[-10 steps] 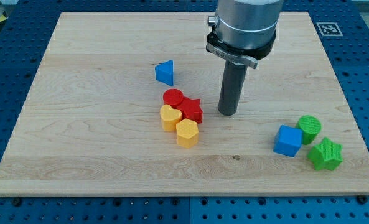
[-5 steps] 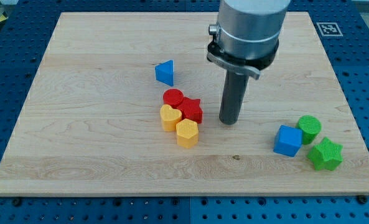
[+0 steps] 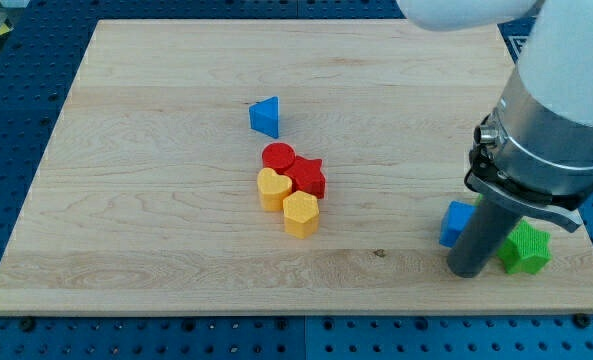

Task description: Move blue cube into the blue triangle

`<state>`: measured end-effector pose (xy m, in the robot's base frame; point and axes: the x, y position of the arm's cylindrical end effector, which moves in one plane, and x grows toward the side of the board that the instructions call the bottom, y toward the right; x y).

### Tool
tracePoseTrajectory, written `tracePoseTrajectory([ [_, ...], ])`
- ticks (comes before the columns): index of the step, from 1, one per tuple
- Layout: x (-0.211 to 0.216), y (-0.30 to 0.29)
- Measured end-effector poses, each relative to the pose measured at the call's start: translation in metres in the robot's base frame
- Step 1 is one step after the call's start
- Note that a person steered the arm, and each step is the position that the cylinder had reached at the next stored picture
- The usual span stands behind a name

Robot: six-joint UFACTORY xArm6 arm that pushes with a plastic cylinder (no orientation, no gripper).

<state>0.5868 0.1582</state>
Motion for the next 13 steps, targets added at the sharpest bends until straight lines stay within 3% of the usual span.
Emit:
tracePoseTrajectory([
  [3,-0.009,0.019],
  [5,-0.040,0.005],
  [9,-0.179,-0.004],
  [13,-0.167,0.003],
])
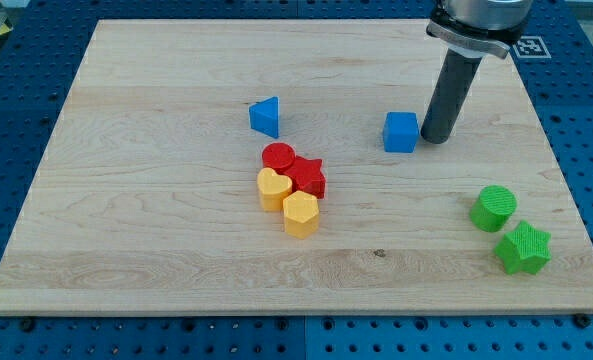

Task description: Move blue cube into the blue triangle

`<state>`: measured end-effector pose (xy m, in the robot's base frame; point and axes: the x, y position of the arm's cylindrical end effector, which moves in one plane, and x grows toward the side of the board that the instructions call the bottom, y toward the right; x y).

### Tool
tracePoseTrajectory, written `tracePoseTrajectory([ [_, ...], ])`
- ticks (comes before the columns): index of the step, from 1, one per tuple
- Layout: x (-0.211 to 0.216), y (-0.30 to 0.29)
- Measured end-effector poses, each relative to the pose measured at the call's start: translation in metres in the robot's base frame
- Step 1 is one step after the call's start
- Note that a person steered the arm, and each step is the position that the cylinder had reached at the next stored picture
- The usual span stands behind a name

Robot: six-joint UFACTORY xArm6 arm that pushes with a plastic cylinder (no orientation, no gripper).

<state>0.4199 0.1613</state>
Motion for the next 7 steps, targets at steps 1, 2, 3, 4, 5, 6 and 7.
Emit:
tracePoseTrajectory([
  [1,0.000,-0.004],
  [2,0.000,-0.021],
  [3,0.000,-0.042],
  [4,0.001,-0.060],
  [5,0.008,-0.077],
  [6,0.012,-0.098],
  [7,0.012,-0.125],
])
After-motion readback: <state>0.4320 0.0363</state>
